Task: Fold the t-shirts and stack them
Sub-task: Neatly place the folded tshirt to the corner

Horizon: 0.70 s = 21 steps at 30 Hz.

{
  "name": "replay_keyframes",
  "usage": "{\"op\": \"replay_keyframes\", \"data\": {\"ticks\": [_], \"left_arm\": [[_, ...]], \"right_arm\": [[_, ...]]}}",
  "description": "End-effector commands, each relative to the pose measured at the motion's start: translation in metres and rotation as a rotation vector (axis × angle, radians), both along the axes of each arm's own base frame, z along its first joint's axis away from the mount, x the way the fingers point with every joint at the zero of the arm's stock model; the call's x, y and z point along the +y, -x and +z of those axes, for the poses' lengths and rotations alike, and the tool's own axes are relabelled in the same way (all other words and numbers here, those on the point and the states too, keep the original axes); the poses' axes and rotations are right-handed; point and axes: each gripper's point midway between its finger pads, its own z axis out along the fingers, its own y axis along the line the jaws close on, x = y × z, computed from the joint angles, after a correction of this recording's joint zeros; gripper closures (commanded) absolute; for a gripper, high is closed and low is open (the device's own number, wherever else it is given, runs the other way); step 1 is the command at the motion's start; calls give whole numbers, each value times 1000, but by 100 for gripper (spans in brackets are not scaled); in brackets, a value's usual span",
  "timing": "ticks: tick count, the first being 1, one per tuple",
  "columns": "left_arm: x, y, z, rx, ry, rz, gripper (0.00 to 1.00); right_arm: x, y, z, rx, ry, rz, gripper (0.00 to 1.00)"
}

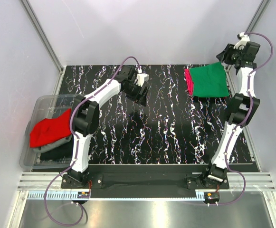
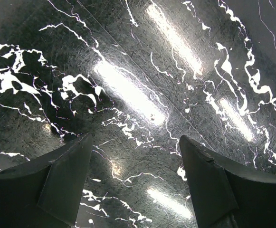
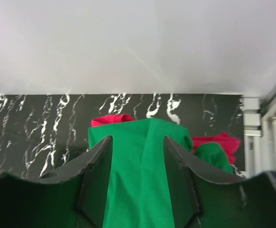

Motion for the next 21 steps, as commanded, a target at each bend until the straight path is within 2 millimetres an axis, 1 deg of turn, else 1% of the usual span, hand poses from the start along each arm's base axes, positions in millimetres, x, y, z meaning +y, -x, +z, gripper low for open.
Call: {"op": "replay_keyframes", "data": {"ticks": [1,4,9,11,13,15,19,20,21], "left_arm": [[-5,-1,13,-15,45,-6,20],[-4,0,9,-5,41,-6,20],[-5,-1,8,-5,39,-5,20],[-5,-2,6,-1,37,-2,20],[-7,-3,6,-5,36,-3,20],[-10,-2,6,-8,38,-10,20],[-9,-4,8,-14,32,-5,19],[-8,-3,7,-13,30,-5,19],[-8,-1,5,-7,25,-6,19]], "right_arm": [[16,0,-10,20,-78,59,47],[17,-1,-23,43,-99,60,48],[18,-4,-31,50,-118,69,49],[20,-4,-31,49,-130,77,49],[20,-5,-37,61,-142,69,47],[14,-6,-47,76,-128,46,45],[-7,-10,-68,105,-51,-44,39],[-8,-11,-70,105,-37,-49,39],[-12,-11,-78,116,-25,-56,39]]}}
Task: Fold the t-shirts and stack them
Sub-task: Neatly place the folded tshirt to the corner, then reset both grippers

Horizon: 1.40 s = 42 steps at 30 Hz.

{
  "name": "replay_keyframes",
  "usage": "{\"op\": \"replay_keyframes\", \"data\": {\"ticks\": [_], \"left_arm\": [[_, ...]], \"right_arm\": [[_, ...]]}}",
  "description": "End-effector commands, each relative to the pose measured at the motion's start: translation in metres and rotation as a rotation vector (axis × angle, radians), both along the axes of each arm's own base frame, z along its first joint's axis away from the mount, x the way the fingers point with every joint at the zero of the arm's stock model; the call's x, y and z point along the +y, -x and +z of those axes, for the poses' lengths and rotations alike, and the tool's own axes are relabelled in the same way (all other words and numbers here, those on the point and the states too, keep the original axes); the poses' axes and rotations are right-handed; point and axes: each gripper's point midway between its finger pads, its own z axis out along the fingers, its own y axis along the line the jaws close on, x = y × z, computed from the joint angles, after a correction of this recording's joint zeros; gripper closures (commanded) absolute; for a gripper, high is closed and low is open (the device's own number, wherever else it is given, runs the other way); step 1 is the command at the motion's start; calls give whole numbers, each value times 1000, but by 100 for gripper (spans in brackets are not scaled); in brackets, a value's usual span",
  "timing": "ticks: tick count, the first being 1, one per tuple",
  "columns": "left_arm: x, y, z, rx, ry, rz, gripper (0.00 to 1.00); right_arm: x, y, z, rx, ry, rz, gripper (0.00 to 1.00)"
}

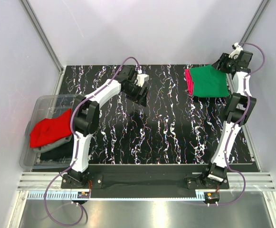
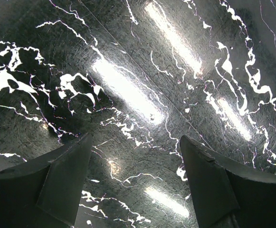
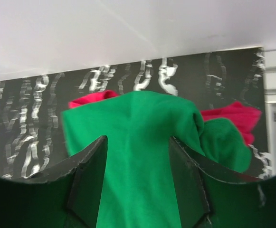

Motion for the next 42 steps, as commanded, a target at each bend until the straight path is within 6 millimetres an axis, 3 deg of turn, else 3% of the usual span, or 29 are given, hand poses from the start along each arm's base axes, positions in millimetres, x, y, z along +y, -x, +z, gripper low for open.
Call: {"op": "replay_keyframes", "data": {"ticks": [1,12,15,18,20,23,24,26,27,29,30,31,32,33,34,39,42], "left_arm": [[-6,-4,8,-24,24,-7,19],[-4,3,1,-19,-3,-16,19],[-5,4,1,-27,-12,-24,19],[-7,6,1,-28,-16,-31,19],[-7,5,1,-37,-22,-32,19],[-13,4,7,-50,-10,-42,19],[-13,3,10,-56,-7,-42,19],[-16,0,18,-77,2,-45,19],[-16,-1,21,-82,4,-43,19],[-14,-6,27,-113,-8,-37,19],[-13,-8,32,-136,-13,-39,19],[-9,-11,34,-158,-33,-32,19],[-6,-13,35,-168,-42,-30,19],[-1,-14,38,-179,-46,-25,18],[2,-15,39,-180,-48,-22,18],[20,-19,49,-161,-8,18,19],[29,-18,55,-157,7,32,19]], "right_arm": [[-15,-9,0,-22,90,-44,38],[-40,-24,-38,-10,203,-94,35],[-41,-27,-41,-18,208,-93,35],[-42,-31,-31,-50,217,-95,34],[-41,-34,-16,-86,221,-83,34],[-27,-35,24,-161,236,-17,31],[-22,-32,53,-204,255,4,30],[-3,-26,77,-241,257,69,28],[5,-19,114,-297,289,97,27],[28,-8,129,-315,296,172,27],[36,4,163,-364,337,188,26],[46,10,154,-340,325,219,26],[53,17,160,-345,329,238,25],[65,29,183,-373,341,255,25],[74,36,164,-328,315,278,25],[127,69,128,-227,287,384,25],[162,84,84,-95,188,421,26]]}}
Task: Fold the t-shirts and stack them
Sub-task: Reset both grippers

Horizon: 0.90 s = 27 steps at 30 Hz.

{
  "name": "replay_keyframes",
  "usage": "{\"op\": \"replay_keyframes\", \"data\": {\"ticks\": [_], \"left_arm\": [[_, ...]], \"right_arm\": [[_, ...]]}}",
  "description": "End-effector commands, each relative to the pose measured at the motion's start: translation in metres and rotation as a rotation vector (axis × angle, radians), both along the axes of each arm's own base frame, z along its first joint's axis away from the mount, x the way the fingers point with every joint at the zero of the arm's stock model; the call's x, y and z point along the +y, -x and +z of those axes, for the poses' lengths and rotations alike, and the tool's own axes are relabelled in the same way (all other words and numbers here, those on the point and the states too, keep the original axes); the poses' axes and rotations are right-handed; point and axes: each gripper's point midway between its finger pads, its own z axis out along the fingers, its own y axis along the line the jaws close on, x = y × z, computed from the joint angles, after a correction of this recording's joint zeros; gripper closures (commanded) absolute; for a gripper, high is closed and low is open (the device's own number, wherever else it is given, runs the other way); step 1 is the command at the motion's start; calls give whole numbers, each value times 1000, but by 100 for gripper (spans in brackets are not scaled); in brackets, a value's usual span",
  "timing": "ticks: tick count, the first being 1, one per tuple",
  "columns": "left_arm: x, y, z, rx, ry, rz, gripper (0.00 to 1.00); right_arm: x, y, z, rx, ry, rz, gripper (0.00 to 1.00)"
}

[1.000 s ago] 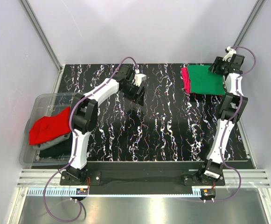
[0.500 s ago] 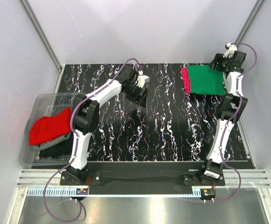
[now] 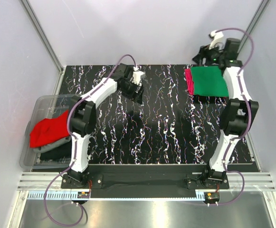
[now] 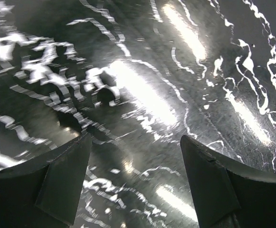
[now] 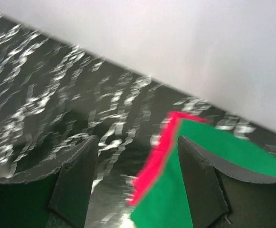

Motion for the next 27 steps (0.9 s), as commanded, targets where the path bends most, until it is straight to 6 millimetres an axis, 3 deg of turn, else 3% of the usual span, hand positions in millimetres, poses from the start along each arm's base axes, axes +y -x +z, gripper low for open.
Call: {"op": "replay_keyframes", "data": {"ticks": [1,4,8,15,20,27], "left_arm": [[11,-5,52,-96,63,14,19],[19,-2,55,-101,55,27,20],[28,4,54,-84,49,37,20],[31,18,32,-5,41,47,21],[32,14,32,-15,31,56,20],[33,9,33,-26,23,65,20]], "right_arm": [[40,18,-76,220,-66,55,27],[53,26,-114,334,-73,23,27],[56,30,-147,410,-48,20,27],[60,35,-187,488,3,32,27],[60,41,-218,558,40,-6,26],[57,31,-236,569,96,-52,26]]}}
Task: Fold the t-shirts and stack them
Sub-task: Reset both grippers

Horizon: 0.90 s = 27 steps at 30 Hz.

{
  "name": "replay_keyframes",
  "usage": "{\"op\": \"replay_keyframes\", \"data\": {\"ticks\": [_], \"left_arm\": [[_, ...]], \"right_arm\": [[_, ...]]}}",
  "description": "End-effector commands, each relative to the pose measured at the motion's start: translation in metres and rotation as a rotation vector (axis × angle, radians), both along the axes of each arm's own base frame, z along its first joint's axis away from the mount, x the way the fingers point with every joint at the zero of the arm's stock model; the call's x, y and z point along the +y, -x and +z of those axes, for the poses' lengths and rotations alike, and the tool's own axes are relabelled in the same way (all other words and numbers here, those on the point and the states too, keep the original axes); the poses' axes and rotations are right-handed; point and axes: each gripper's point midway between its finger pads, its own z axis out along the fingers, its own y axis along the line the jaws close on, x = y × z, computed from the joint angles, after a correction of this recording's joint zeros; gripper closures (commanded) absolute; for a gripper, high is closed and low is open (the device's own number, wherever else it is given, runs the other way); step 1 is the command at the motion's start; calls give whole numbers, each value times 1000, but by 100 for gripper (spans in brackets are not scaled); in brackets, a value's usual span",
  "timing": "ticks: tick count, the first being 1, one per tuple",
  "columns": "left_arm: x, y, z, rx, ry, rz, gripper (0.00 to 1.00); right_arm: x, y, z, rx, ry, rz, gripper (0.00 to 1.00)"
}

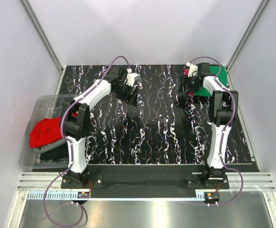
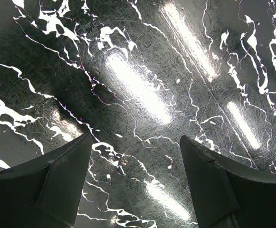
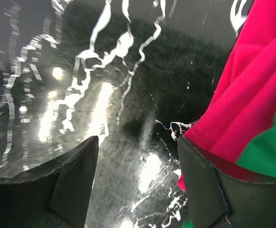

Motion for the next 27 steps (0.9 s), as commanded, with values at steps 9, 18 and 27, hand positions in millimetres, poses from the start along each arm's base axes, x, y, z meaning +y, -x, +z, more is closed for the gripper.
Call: {"op": "replay_keyframes", "data": {"ticks": [9,18,27], "left_arm": [[-1,-5,18,-56,16,5,20],[0,-7,18,-59,11,8,20],[-3,-8,19,-65,14,3,20]], "right_arm": [[-30,-19,-20,-21,188,-77,23],[-36,-29,-24,-43,215,-88,23],[-32,-35,-21,-59,199,-77,23]]}}
